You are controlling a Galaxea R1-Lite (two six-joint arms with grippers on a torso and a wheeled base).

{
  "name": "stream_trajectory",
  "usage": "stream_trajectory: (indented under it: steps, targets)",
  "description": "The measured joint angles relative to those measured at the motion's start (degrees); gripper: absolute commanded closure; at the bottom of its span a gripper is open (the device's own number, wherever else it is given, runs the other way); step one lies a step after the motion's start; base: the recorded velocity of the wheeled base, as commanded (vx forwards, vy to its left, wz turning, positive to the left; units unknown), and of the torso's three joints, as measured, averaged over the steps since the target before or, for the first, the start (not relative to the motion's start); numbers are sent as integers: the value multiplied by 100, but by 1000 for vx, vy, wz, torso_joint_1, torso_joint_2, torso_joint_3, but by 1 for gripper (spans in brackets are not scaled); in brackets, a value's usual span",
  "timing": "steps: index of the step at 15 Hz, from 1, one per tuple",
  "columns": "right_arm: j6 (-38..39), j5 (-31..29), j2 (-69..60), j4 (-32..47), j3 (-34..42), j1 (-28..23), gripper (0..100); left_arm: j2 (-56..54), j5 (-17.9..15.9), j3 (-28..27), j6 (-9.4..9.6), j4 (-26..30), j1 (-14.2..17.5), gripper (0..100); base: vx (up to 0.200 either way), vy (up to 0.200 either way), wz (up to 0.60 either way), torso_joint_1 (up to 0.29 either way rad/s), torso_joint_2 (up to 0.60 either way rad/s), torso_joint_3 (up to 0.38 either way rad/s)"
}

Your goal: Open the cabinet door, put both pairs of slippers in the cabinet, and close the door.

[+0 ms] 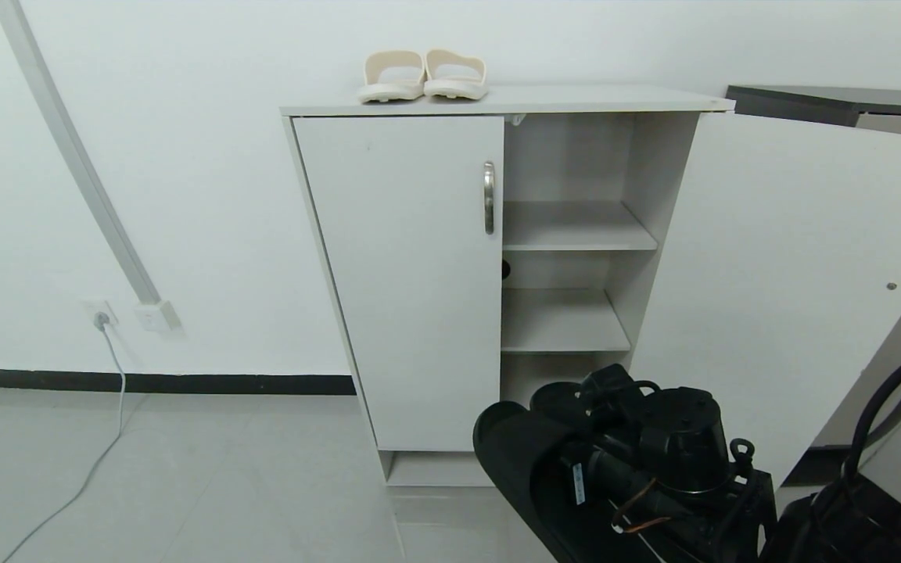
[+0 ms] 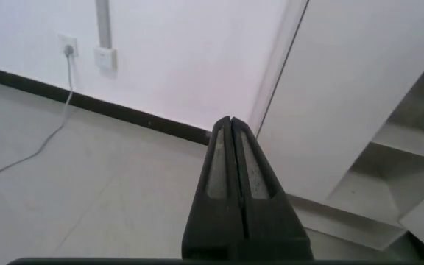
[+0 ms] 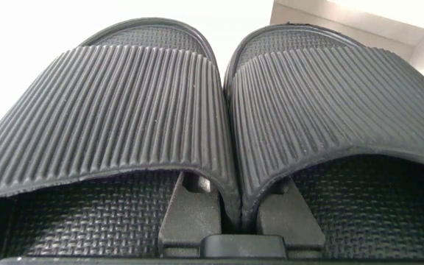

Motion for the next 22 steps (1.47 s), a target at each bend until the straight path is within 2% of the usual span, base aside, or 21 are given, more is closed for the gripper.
stream_trajectory:
  steps: [2, 4, 6, 8, 9, 10, 13, 15, 18, 19, 22]
  targets:
    - [-2, -1, 2, 0, 0, 5, 100, -341, 55, 361, 29, -66, 157, 100, 0, 0, 0, 0, 0, 0]
    - [-2, -1, 4, 0, 0, 16, 100, -521, 79, 634, 38, -364, 217, 100, 0, 0, 0, 0, 0, 0]
    - [-2, -9, 4, 0, 0, 27, 100, -600, -411, 763, 46, -496, 234, 100, 0, 0, 0, 0, 0, 0]
    - [-7, -17, 4, -4, 0, 33, 100, -634, -573, 801, 43, -502, 241, 100, 0, 0, 0, 0, 0, 0]
    - [-16, -20, 0, -6, 0, 38, 100, -641, -909, 813, 35, -499, 241, 100, 0, 0, 0, 0, 0, 0]
    - [-21, -20, 0, -6, 0, 38, 100, -649, -1062, 816, 32, -499, 241, 100, 0, 0, 0, 0, 0, 0]
    - [-55, -22, 0, -9, -12, 38, 100, -657, -1129, 820, 88, -461, 234, 100, 0, 0, 0, 0, 0, 0]
    - [-65, -28, 0, -9, -39, 35, 100, -657, -1112, 820, 523, -316, 241, 100, 0, 0, 0, 0, 0, 0]
    - [-66, -52, 0, -9, -63, 41, 100, -657, -1219, 816, 539, -295, 234, 100, 0, 0, 0, 0, 0, 0]
    - [-66, -187, 2, -9, -96, 44, 100, -657, -1323, 816, 525, -295, 234, 100, 0, 0, 0, 0, 0, 0]
    - [-55, -764, 102, -4, -299, 91, 100, -657, -1347, 816, 514, -293, 234, 100, 0, 0, 0, 0, 0, 0]
